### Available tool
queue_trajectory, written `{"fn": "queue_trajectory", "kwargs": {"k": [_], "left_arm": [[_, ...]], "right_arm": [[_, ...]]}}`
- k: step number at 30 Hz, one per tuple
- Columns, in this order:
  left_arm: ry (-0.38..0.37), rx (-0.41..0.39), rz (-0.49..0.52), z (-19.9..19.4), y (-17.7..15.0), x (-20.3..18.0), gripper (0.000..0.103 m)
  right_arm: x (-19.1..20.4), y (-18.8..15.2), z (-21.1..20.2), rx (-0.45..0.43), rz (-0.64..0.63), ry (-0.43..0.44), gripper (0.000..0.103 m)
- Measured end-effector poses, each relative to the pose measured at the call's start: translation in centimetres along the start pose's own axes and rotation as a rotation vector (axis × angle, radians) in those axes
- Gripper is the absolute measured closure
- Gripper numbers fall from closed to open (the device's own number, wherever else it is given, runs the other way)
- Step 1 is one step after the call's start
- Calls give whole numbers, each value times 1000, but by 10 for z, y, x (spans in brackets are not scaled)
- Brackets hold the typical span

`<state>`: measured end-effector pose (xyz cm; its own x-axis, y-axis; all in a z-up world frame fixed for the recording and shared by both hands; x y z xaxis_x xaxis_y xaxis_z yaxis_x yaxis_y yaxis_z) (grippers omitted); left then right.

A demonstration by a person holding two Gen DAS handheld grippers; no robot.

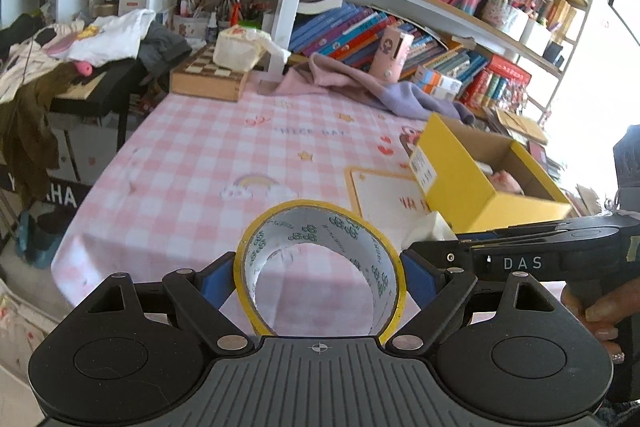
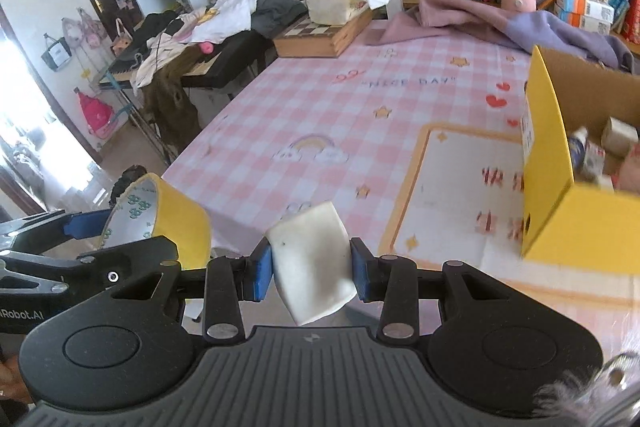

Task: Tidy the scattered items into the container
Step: 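Lift and carry the tape roll and cream block toward the yellow box with both tools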

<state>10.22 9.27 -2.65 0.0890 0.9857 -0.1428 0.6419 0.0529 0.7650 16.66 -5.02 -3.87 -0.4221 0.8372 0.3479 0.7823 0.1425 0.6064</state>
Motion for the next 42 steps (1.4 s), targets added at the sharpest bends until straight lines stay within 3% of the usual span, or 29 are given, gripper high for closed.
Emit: {"fn": "queue_trajectory", "kwargs": {"k": [7, 28, 42], "left_arm": [[-64, 17, 16, -13, -19, -16, 16], [-354, 60, 173, 4, -33, -113, 16], [-445, 93, 251, 10, -38, -162, 16]], "right_arm": [[-1, -41, -24, -9, 44, -65, 66], [-60, -89, -105, -105, 206, -311, 66], [-92, -112, -136, -126, 278, -374, 66]]}}
Point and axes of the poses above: each gripper's, at about its wrist camera, not at the fingertips, and z roughly the way its jaws point, x to its left, y to its top, the point moved 8 cm from there along z, roughly the way its jaws point, and after that the axes turned 8 degrees about z, right-handed, at the moved point
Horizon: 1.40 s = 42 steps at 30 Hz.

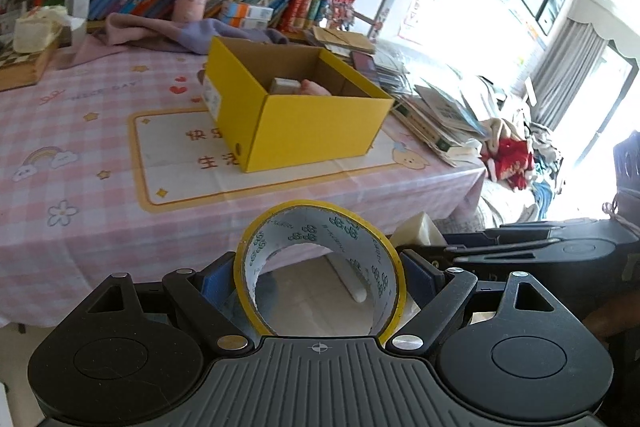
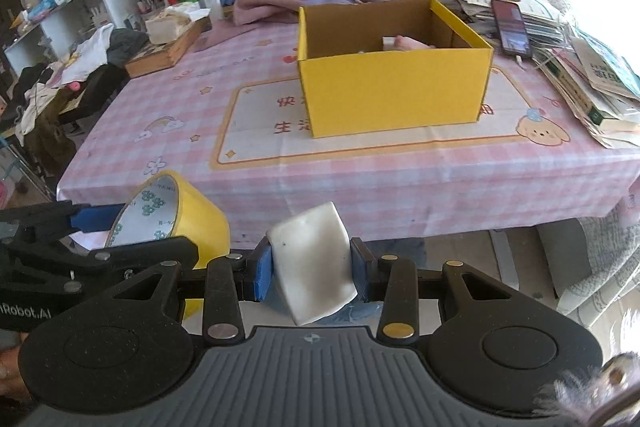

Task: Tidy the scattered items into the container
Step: 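Lift and carry the tape roll and cream block toward the yellow box with both tools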

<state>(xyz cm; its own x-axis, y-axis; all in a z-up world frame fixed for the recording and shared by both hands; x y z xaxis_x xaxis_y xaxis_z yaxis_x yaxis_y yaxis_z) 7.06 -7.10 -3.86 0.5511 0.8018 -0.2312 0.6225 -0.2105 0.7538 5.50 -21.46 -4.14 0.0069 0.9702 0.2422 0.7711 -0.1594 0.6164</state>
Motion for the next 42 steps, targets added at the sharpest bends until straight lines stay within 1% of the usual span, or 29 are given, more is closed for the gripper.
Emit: {"fn": "queue_trajectory", "kwargs": {"k": [8, 20, 26, 30, 42], "left_arm": [[-51, 18, 69, 18, 12, -21, 16], [-86, 41, 99, 47, 27, -33, 16], [-60, 19, 120, 57, 44, -30, 16], [-47, 19, 137, 68, 54, -27, 16], [15, 12, 146, 101, 92, -14, 16]], "right_arm": [[-26, 6, -7, -22, 61, -42, 66], [-53, 16, 1, -9, 97, -74, 66], [-63, 34, 11, -26, 106, -65, 66], [-66, 48, 23, -26, 94, -50, 66], [-76, 105, 60, -34, 36, 3, 66]]}}
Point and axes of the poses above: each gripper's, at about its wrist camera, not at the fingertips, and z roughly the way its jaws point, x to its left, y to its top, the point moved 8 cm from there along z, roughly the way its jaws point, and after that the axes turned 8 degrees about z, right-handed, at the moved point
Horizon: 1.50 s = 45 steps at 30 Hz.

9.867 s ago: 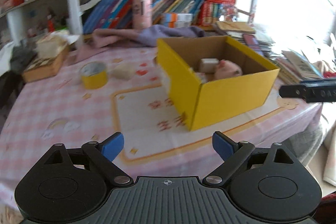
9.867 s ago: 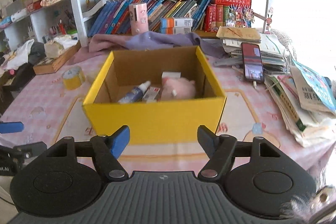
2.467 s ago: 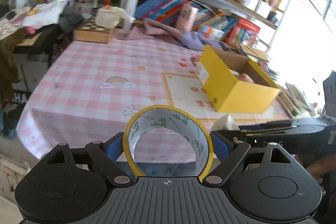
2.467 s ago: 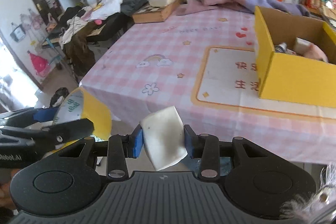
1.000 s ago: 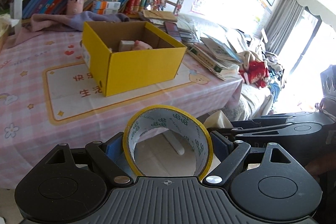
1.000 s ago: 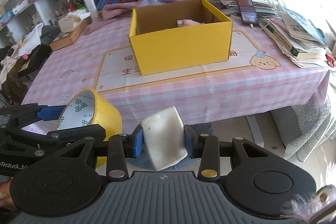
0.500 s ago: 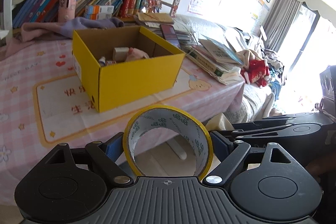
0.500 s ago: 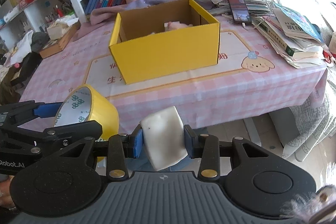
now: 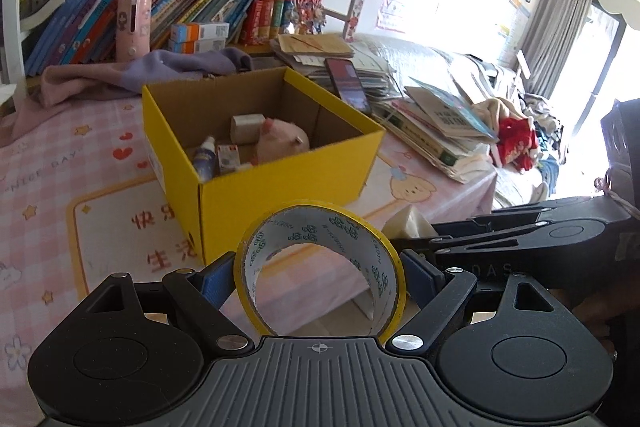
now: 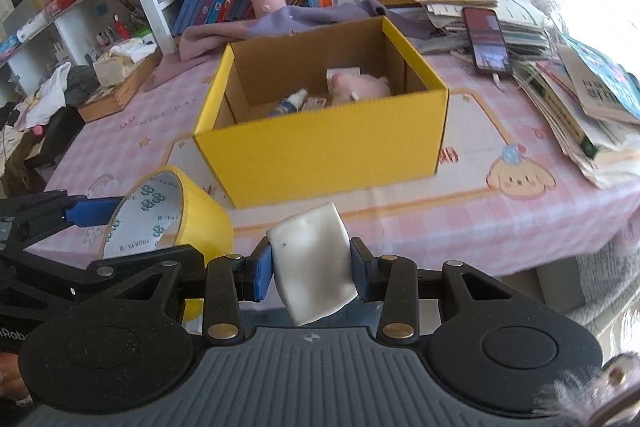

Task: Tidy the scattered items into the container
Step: 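Lift and carry the tape roll and cream block toward the yellow box with both tools, then lower both tools into the yellow box and open them, releasing tape and block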

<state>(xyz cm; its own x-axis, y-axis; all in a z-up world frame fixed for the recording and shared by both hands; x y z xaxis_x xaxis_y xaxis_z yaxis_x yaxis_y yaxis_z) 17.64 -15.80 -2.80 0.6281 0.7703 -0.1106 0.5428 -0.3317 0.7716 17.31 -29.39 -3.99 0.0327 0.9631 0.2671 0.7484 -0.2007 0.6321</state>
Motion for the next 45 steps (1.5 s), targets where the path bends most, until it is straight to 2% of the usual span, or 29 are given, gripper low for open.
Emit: {"fn": "queue_trajectory", "kwargs": {"k": [7, 14, 18, 23, 29, 33, 36, 45], "left_arm": [[68, -40, 16, 21, 39, 13, 16], [173, -91, 36, 43, 94, 32, 16], [223, -61, 88, 71, 119, 45, 16], [269, 32, 126, 114, 136, 68, 16], [276, 155, 152, 161, 136, 94, 16], [201, 209, 96, 187, 132, 109, 16], [206, 241, 102, 200, 127, 116, 16], [267, 247, 129, 206, 122, 124, 13]], "right_arm": [[-7, 47, 18, -39, -60, 42, 66], [-18, 107, 42, -89, -149, 97, 66], [-18, 140, 68, -106, -250, 130, 66], [-17, 173, 118, -79, -409, 143, 66], [-13, 186, 173, -16, -607, 138, 66], [-11, 185, 202, 41, -722, 139, 66], [-10, 182, 216, 74, -771, 145, 66], [-7, 180, 223, 60, -831, 167, 64]]}}
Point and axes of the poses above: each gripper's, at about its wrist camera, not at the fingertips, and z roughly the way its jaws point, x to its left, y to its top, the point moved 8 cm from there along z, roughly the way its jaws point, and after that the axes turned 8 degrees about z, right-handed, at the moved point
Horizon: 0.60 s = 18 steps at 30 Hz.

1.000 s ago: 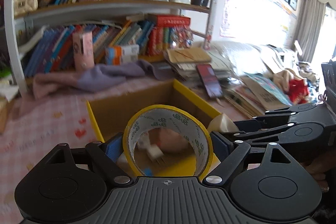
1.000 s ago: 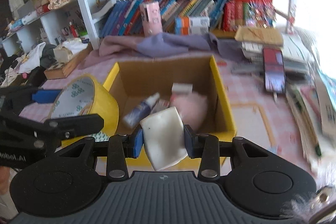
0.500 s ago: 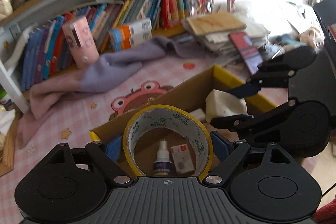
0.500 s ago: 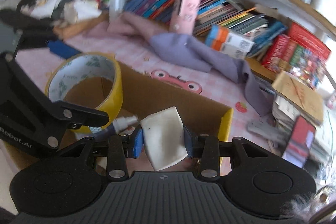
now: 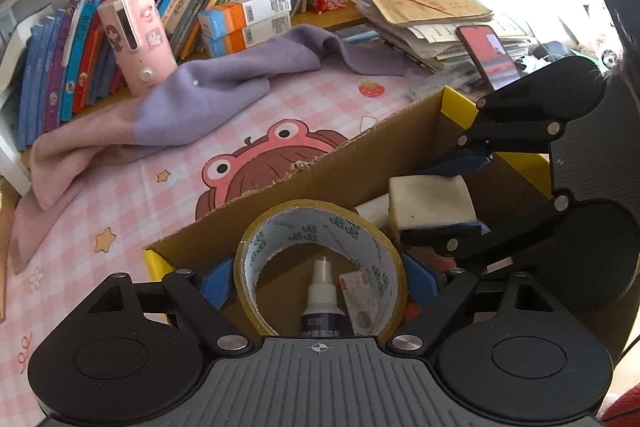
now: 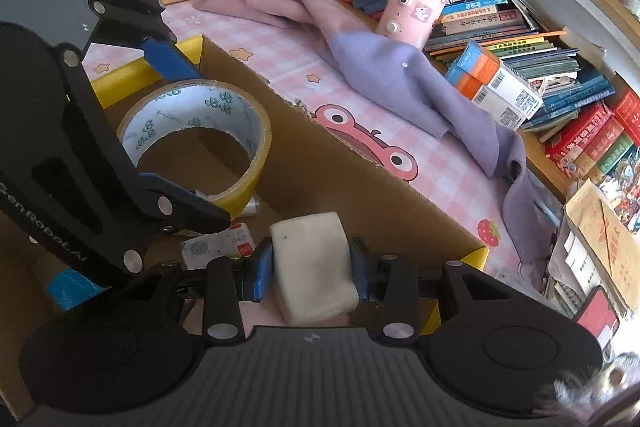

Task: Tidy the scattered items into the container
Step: 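Lower both tools into the yellow box and open them, releasing tape and block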

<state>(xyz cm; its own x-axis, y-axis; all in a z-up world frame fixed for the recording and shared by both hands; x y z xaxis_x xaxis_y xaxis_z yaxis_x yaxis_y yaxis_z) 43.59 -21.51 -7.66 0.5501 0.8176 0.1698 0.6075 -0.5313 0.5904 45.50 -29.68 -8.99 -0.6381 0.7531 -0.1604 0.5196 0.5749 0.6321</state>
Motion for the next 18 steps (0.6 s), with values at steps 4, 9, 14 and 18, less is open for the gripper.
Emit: {"fn": "queue_trajectory", "kwargs": {"k": [4, 9, 14, 18], "left_arm": [[26, -51, 5, -12, 4, -1, 10], [32, -110, 0, -33, 9, -6, 10], [68, -181, -11, -61, 13, -13, 10], [90, -255, -7, -90, 12, -22, 10]], "right_arm": [[-3, 1, -7, -33, 16, 3, 49], [-5, 4, -27, -82, 52, 17, 46], [-7, 7, -54, -136, 123, 9, 43], [-6, 8, -81, -200, 171, -4, 42]]}}
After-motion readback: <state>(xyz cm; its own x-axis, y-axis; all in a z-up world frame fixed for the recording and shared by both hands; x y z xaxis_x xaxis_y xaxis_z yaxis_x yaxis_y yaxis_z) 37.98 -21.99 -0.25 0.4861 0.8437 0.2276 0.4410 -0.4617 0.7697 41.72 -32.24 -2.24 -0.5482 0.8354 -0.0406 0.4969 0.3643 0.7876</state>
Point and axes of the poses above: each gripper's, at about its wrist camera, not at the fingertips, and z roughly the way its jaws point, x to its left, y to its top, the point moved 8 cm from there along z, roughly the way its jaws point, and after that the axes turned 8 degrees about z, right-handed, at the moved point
